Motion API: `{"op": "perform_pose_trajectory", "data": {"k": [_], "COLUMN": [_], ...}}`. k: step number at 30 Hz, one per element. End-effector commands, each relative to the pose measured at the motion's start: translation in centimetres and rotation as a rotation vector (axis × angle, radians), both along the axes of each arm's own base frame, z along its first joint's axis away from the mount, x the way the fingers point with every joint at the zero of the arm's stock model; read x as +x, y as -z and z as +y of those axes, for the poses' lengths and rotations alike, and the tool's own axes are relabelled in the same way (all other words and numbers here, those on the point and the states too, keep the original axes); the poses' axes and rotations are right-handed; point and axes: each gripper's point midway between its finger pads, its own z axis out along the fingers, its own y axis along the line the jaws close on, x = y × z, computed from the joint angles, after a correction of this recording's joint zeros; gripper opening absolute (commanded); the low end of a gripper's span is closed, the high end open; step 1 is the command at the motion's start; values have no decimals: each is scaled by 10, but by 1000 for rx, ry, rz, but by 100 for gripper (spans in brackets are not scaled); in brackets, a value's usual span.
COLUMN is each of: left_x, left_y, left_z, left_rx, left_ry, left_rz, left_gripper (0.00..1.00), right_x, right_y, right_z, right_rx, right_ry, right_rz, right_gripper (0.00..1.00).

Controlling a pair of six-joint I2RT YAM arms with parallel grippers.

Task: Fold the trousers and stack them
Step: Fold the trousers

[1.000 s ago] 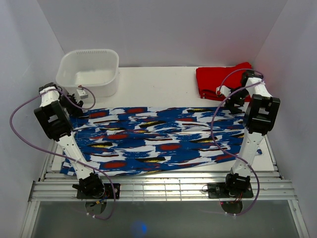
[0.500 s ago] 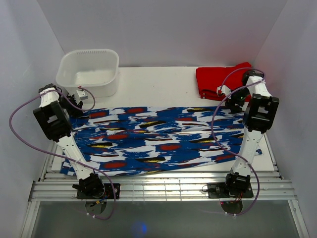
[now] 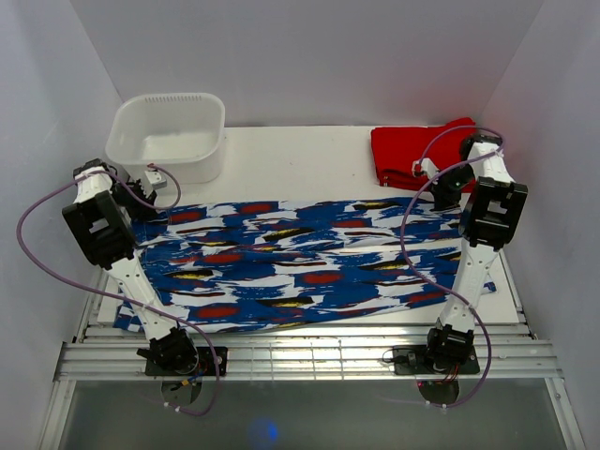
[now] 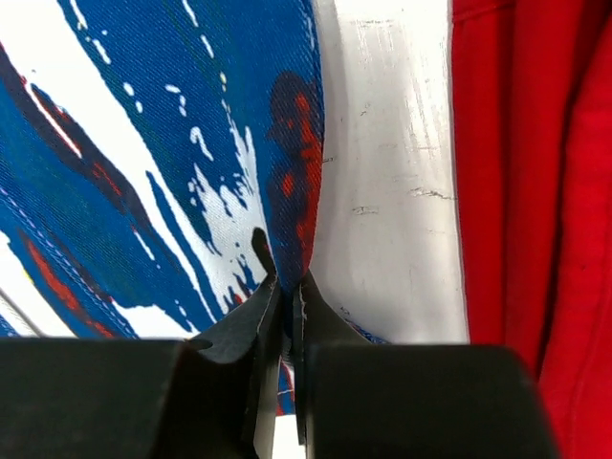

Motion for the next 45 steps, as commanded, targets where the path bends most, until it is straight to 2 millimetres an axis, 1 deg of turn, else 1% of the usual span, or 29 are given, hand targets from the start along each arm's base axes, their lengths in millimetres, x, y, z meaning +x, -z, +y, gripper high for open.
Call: {"op": "perform_pose_trajectory", "data": {"k": [1,3,6,8,9,11,12,14,15,16,17,18,19,20,21,23,24,25,26,27,28,30,31,33,35,39,40,42,45], "left_x": [-2,11,25,31,28,28,24,14,4,-7,-16,-31,-49,-63,-84,-125,-146,-169,-188,-214,-230,-267,-283,-302,-315,-315,-305,-294,-258], "left_y": [-12,-30,-62,-89,-95,-126,-136,-148,-170,-168,-174,-194,-181,-182,-193,-172,-169,-172,-152,-136,-127,-85,-69,-40,-9,32,39,56,55], "left_z": [9,14,27,30,36,37,41,37,39,36,31,32,23,19,16,-2,4,-6,-12,-6,-10,-21,-17,-22,-18,4,19,28,41], "left_rx": [17,-12,-47,-71,-76,-81,-81,-105,-90,-108,-119,-91,-101,-100,-59,-52,-28,-4,17,67,111,114,150,109,88,81,115,111,85], "left_ry": [-71,-119,-199,-226,-248,-254,-267,-269,-270,-277,-269,-267,-255,-247,-236,-185,-212,-209,-167,-180,-170,-136,-121,-127,-143,-290,-327,-377,-502], "left_rz": [0,-55,-132,-199,-217,-304,-329,-367,-416,-409,-426,-470,-443,-442,-463,-414,-410,-399,-375,-298,-254,-129,-42,85,194,331,323,377,367], "left_gripper": [0,0,0,0,0,0,0,0,0,0,0,0,0,0,0,0,0,0,0,0,0,0,0,0,0,0,0,0,0], "right_x": [-12,11,20,19,21,12,8,-4,-11,-18,-33,-45,-54,-76,-91,-115,-141,-156,-169,-190,-204,-218,-228,-233,-233,-234,-228,-224,-209], "right_y": [11,-23,-65,-84,-107,-117,-136,-144,-162,-166,-155,-169,-169,-145,-153,-143,-128,-121,-114,-99,-90,-76,-63,-50,-37,-13,-12,-4,-4], "right_z": [-3,-9,-22,-29,-32,-35,-36,-38,-39,-45,-44,-44,-53,-51,-52,-68,-63,-75,-78,-75,-84,-91,-90,-92,-95,-99,-102,-99,-102], "right_rx": [37,53,55,59,47,62,57,73,63,56,56,31,1,2,-32,-103,-112,-150,-175,-181,-204,-246,-238,-235,-253,-278,-294,-293,-306], "right_ry": [91,118,157,176,177,194,195,208,196,198,194,179,151,145,123,70,55,20,0,-12,-5,-40,-33,-27,-30,-17,-14,-7,46], "right_rz": [84,-41,-175,-234,-305,-328,-370,-388,-432,-451,-424,-468,-495,-441,-477,-506,-491,-508,-498,-477,-464,-442,-408,-374,-365,-325,-338,-326,-343], "right_gripper": [8,8,8,8,8,8,8,8,8,8,8,8,8,8,8,8,8,8,8,8,8,8,8,8,8,8,8,8,8]}}
